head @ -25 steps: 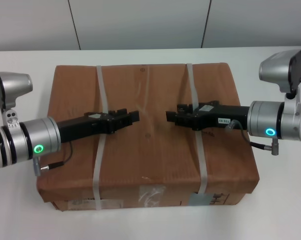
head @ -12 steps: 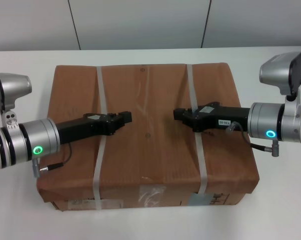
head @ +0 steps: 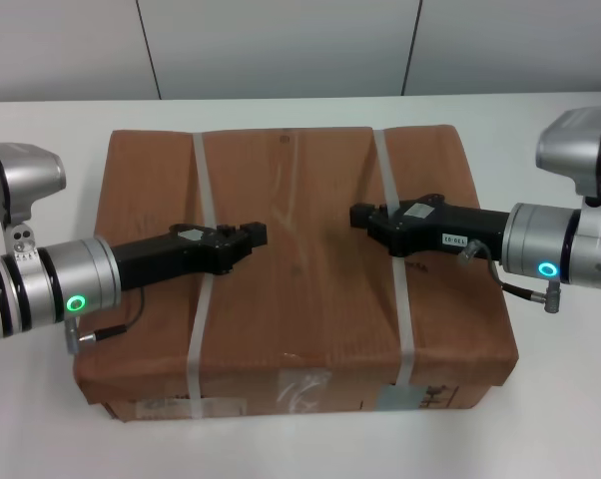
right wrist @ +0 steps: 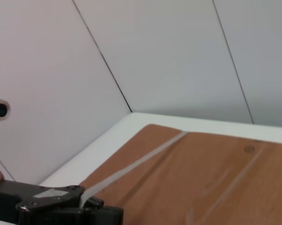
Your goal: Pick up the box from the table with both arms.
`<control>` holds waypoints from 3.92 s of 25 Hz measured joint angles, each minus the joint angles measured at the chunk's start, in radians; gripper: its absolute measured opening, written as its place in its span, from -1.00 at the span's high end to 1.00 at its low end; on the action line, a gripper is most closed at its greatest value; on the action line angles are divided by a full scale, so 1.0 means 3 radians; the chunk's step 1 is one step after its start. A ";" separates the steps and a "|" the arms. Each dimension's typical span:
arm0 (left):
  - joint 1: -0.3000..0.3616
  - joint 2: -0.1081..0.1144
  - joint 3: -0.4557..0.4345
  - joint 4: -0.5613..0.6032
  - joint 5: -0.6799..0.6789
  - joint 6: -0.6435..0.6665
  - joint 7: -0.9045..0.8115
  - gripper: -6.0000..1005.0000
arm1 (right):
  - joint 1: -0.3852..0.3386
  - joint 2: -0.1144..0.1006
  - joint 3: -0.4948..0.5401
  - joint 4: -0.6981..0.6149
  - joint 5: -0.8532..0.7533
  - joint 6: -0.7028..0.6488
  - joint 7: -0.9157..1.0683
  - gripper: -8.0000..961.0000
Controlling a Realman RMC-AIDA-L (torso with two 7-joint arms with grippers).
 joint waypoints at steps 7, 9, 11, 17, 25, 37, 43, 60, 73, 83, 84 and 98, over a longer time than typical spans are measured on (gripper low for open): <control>0.0008 0.0024 0.0002 -0.0086 -0.0032 0.0417 0.0221 0.88 | -0.0155 -0.0015 0.0021 -0.0008 0.0333 -0.0265 -0.0338 0.90; -0.0003 0.0027 0.0002 -0.0191 -0.0033 0.0620 0.0234 0.88 | -0.0193 -0.0022 0.0031 -0.0025 0.0422 -0.0344 -0.0375 0.90; -0.0018 0.0028 0.0002 -0.0303 -0.0031 0.0816 0.0233 0.88 | -0.0217 -0.0024 0.0035 -0.0039 0.0481 -0.0396 -0.0388 0.90; -0.0031 0.0027 0.0008 -0.0444 -0.0011 0.1081 0.0231 0.88 | -0.0282 -0.0024 0.0038 -0.0075 0.0552 -0.0523 -0.0400 0.90; -0.0044 0.0023 0.0011 -0.0499 0.0004 0.1132 0.0220 0.88 | -0.0288 -0.0025 0.0034 -0.0078 0.0557 -0.0654 -0.0408 0.90; -0.0063 0.0029 0.0010 -0.0501 0.0004 0.1145 0.0210 0.88 | -0.0294 -0.0026 0.0038 -0.0078 0.0558 -0.0739 -0.0415 0.90; -0.0063 0.0030 0.0010 -0.0501 0.0004 0.1145 0.0208 0.88 | -0.0296 -0.0024 0.0039 -0.0077 0.0558 -0.0742 -0.0416 0.90; -0.0064 0.0030 0.0010 -0.0506 0.0003 0.1146 0.0208 0.88 | -0.0295 -0.0021 0.0039 -0.0077 0.0558 -0.0742 -0.0412 0.90; -0.0057 0.0021 0.0009 -0.0506 -0.0010 0.1146 0.0231 0.88 | -0.0295 -0.0021 0.0038 -0.0078 0.0590 -0.0742 -0.0411 0.90; -0.0051 0.0020 0.0005 -0.0505 -0.0023 0.1146 0.0241 0.88 | -0.0296 -0.0024 0.0013 -0.0078 0.0592 -0.0742 -0.0411 0.90; -0.0051 0.0020 0.0005 -0.0505 -0.0025 0.1146 0.0241 0.88 | -0.0295 -0.0024 0.0013 -0.0078 0.0593 -0.0742 -0.0411 0.90; -0.0053 0.0020 0.0005 -0.0506 -0.0032 0.1146 0.0244 0.88 | -0.0295 -0.0026 0.0033 -0.0078 0.0594 -0.0780 -0.0411 0.90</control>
